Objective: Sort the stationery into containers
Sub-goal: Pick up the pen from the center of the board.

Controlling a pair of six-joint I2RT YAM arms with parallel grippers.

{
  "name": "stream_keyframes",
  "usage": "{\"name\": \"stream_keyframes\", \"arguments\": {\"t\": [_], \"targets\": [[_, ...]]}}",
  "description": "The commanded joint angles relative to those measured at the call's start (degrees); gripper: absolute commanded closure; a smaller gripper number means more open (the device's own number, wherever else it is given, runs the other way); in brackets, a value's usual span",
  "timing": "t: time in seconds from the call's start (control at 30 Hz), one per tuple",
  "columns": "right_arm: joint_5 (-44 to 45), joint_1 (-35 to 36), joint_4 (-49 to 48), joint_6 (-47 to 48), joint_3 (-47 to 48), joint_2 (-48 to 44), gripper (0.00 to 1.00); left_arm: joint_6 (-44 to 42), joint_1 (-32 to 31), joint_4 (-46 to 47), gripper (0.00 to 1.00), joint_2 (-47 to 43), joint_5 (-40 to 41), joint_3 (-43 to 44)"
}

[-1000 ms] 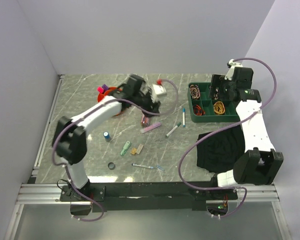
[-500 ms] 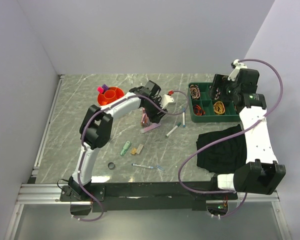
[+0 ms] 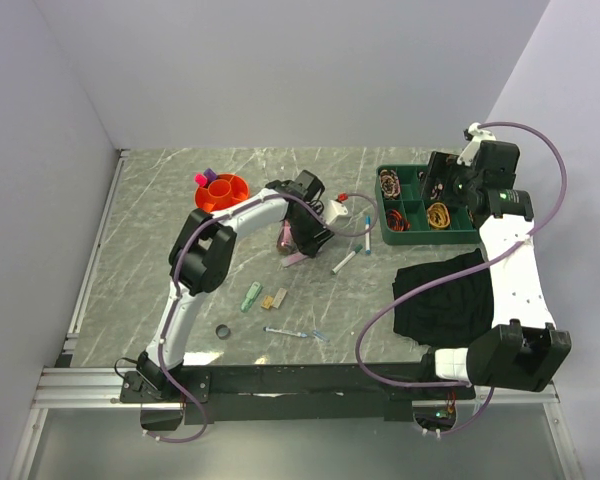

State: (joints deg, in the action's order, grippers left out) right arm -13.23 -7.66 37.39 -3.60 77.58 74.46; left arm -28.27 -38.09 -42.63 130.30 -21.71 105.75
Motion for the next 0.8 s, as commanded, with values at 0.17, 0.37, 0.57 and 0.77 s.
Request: {"name": "stream_keyframes", "arguments": {"t": [0.17, 0.37, 0.57, 0.77], "targets": [[-0.04, -0.51, -0.47, -0.27, 0.47, -0.72, 0.0, 3.48, -0.24, -2.37, 0.63, 4.52, -1.58, 3.76], [0.05, -0.51, -0.56, -0.1, -0.41, -1.15, 0.0, 6.47, -1.64, 1.67, 0.67, 1.63, 3.59, -3.35], [-0.04, -0.51, -0.65, -0.01, -0.76, -1.24, 0.0, 10.77, -2.43, 1.94, 0.66, 1.62, 5.19, -6.96], [-0.04, -0.51, -0.82, -0.01, -0.76, -1.24, 0.0, 13.5, -2.96, 4.31, 0.98, 0.75, 6.51, -10.04]]}}
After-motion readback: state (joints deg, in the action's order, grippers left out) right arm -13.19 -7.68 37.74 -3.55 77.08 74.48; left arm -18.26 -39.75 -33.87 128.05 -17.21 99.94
